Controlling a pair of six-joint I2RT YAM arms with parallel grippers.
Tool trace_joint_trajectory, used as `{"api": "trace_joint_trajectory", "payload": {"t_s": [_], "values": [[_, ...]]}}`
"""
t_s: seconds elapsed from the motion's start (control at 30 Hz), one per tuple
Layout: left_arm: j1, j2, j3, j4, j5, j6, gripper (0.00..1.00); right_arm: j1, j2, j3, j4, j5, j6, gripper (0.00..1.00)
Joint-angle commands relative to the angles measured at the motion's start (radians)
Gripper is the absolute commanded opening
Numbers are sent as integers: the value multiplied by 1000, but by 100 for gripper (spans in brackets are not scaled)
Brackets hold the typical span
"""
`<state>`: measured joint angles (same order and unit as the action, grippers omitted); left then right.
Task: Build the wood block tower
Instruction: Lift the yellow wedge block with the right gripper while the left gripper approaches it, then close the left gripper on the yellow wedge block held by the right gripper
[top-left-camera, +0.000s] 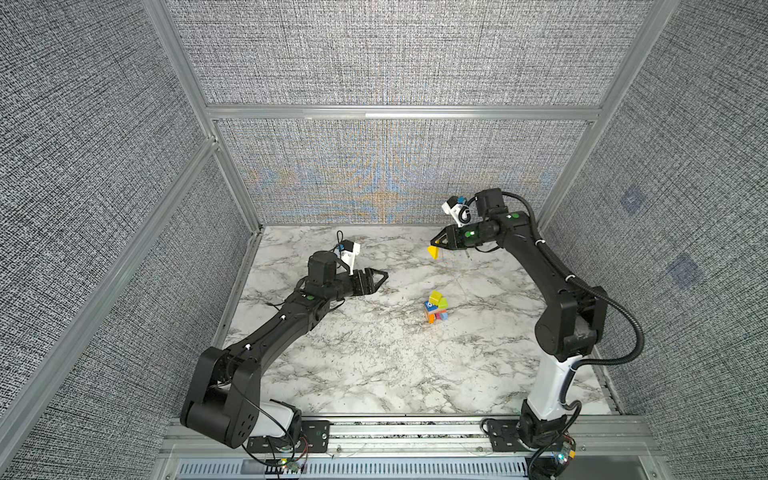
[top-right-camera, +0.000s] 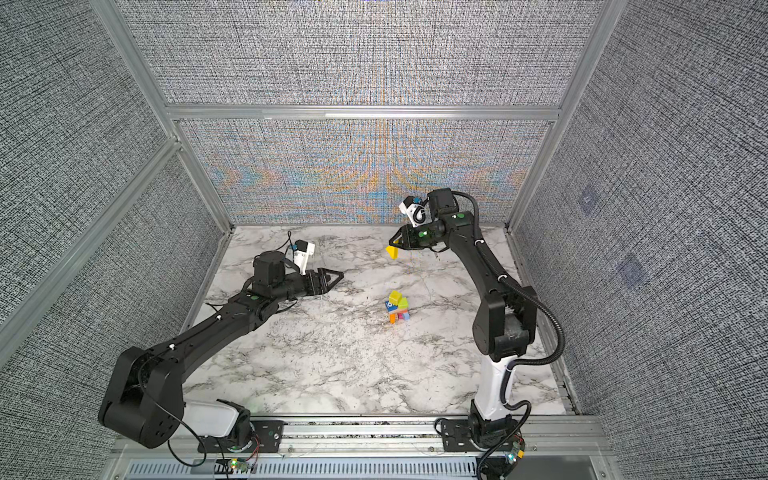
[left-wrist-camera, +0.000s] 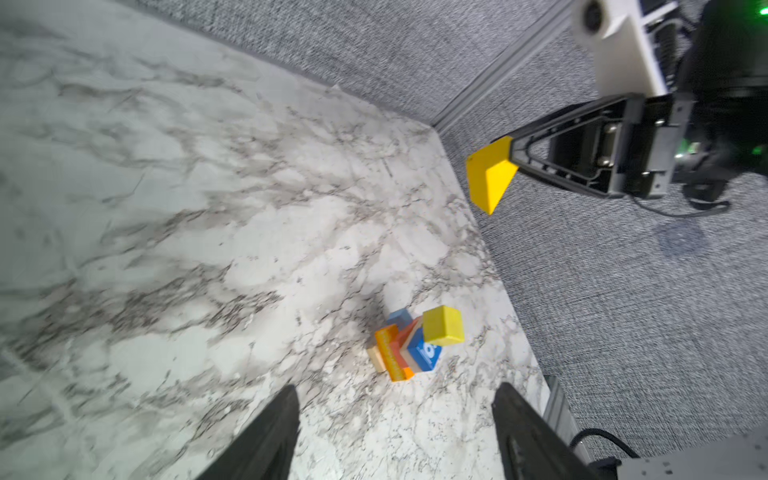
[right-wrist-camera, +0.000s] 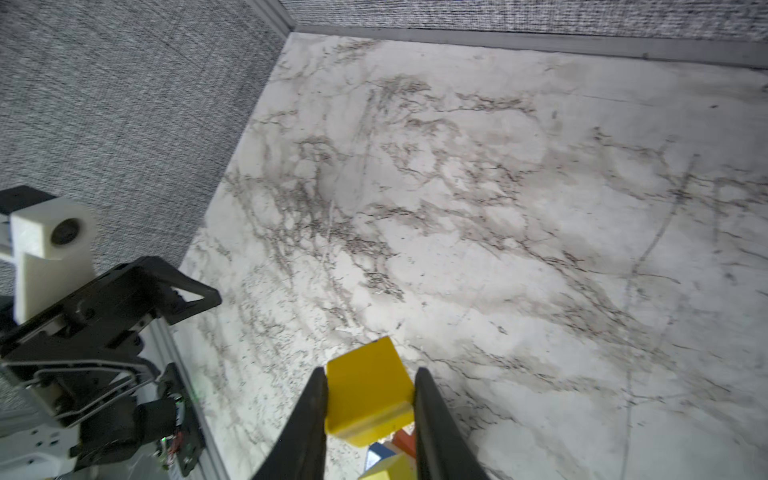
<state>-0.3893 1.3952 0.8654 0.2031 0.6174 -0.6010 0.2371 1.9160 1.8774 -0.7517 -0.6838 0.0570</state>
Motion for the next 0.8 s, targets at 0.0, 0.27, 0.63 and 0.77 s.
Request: {"api": "trace_joint_trajectory", "payload": {"t_s": [0.0, 0.27, 0.63, 0.77], "values": [[1, 14, 31, 123, 106, 19, 67, 8, -18, -6, 6, -151, 28, 14], [1, 135, 123, 251, 200, 17, 59, 33, -1, 7, 21, -242, 49, 14], [1, 278, 206, 380, 296, 12, 54, 39, 55, 56, -15, -328, 14, 15], [1, 324, 228, 446, 344, -14, 54, 41, 62, 62, -24, -340, 7, 15]]}}
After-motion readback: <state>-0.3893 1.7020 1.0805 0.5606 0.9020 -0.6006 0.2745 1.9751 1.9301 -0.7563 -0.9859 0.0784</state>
